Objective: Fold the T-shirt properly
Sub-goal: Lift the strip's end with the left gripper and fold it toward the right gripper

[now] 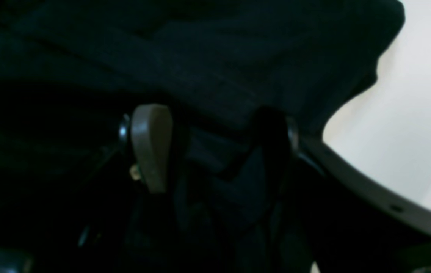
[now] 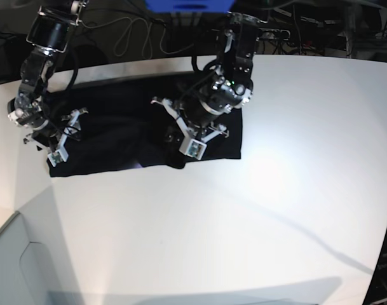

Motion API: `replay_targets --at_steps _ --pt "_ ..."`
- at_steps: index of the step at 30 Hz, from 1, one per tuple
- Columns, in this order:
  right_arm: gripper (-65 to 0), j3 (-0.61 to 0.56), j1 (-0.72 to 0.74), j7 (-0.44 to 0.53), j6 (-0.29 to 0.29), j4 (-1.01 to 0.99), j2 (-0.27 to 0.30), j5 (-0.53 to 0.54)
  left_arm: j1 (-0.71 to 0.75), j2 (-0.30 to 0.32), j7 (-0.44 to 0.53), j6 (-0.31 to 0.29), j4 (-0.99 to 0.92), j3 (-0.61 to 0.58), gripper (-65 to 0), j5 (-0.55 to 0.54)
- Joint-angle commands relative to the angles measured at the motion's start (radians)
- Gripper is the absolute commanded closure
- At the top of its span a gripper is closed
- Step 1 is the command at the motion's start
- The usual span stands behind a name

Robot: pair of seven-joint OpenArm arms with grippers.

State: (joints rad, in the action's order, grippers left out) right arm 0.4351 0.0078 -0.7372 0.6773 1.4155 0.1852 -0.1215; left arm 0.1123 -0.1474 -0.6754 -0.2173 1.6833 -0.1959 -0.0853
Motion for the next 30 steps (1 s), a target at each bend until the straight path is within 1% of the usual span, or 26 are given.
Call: replay_targets --at_steps 1,5,6,11,12,13,16,19,22,26,28,30 --pt "-35.4 -0.008 -0.006 -0.048 0.021 -0.005 0.000 -0.036 -0.015 -0.010 0.027 -0.003 0.016 -0.004 0.0 -0.014" --pt "-35.4 -0.008 -0.006 -0.048 0.021 -0.005 0.001 -0.036 -0.015 -0.010 0.023 -0.003 0.021 -0.003 0.0 -0.014" --pt "-35.4 -0.008 -0.004 -0.048 0.021 -0.005 0.001 -0.036 -0.015 -0.010 0.023 -0.003 0.024 -0.003 -2.0 -0.014" --pt "-35.4 -0.008 -0.004 -0.048 0.021 -0.005 0.001 -0.036 -0.015 -0.010 0.027 -0.004 0.034 -0.004 -28.2 -0.017" --pt "-35.4 -0.008 -0.004 -0.048 0.021 -0.005 0.001 -0.036 -0.010 -0.010 0.027 -0.004 0.050 -0.004 -31.6 -0.028" --pt "-35.4 -0.008 -0.004 -0.048 0.021 -0.005 0.001 -0.036 -0.006 -0.010 0.027 -0.004 0.076 -0.004 -33.5 -0.046" --pt "-35.4 -0.008 -0.004 -0.048 0.021 -0.005 0.001 -0.036 0.003 -0.010 0.024 -0.004 0.166 0.000 -32.6 -0.112" --pt "-35.4 -0.015 0.005 -0.048 0.021 -0.005 0.001 -0.036 0.019 -0.010 0.018 -0.004 0.262 0.019 -32.3 -0.124" --pt "-35.4 -0.042 0.010 -0.048 0.021 -0.005 0.004 -0.036 0.051 -0.007 0.016 -0.004 0.291 0.059 -32.2 -0.129" --pt "-35.4 -0.048 0.013 -0.048 0.021 -0.005 0.003 -0.036 0.089 0.065 0.016 -0.004 0.291 0.135 -32.2 -0.132" --pt "-35.4 -0.048 0.014 -0.048 0.021 -0.005 0.001 -0.036 0.106 0.088 0.018 -0.004 0.291 0.183 -32.2 -0.133" --pt "-35.4 -0.048 0.014 -0.048 0.021 -0.005 0.000 -0.036 0.128 0.098 0.018 -0.004 0.291 0.227 -32.2 -0.135"
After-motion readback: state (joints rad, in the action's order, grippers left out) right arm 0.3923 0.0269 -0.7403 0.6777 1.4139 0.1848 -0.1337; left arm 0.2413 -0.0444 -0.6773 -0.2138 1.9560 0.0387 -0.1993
